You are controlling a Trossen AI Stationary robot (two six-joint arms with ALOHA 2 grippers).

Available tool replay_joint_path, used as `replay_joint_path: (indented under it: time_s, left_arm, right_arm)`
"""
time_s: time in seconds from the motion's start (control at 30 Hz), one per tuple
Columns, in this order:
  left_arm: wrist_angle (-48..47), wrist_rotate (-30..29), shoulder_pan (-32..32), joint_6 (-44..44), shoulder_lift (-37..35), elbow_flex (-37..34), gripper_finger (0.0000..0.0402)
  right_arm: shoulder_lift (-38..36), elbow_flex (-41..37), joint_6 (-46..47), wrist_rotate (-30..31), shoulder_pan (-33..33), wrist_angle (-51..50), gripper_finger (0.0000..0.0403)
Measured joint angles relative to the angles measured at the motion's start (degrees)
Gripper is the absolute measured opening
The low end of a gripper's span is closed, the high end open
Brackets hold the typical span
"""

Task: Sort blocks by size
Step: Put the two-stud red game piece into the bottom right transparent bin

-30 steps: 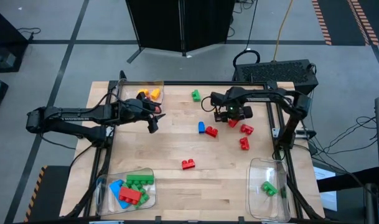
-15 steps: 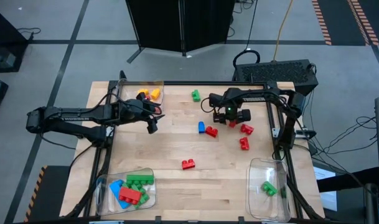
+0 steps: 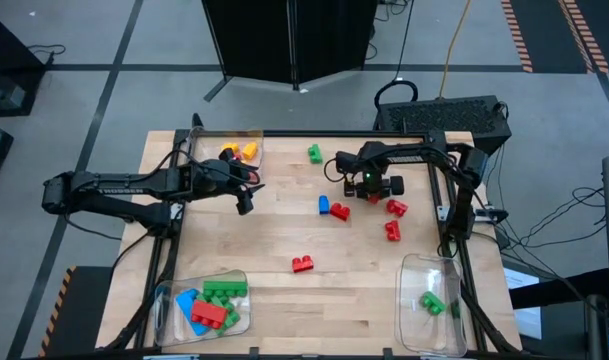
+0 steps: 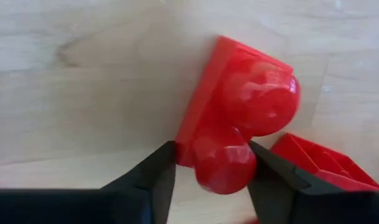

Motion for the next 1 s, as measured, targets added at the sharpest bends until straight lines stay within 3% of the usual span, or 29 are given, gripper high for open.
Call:
replay_joint_path:
  time_s: [0.17, 0.57, 1.0]
  left_arm:
    - [-0.1, 0.0, 0.0, 0.0, 0.0, 0.0, 0.0251]
    - [0.11, 0.0, 0.0, 0.02, 0.0, 0.0, 0.0251]
    - [0.11, 0.0, 0.0, 0.0, 0.0, 0.0, 0.0251]
  right_arm:
    - [0.54, 0.11, -1.5, -0.66, 0.0, -0.44, 0.0116]
    - [-1.65, -0.17, -5.4, -1.12, 2.72, -0.66, 0.0127]
    - [-19.08, -0.17, -7.6, -3.9, 14.47, -5.11, 0.0127]
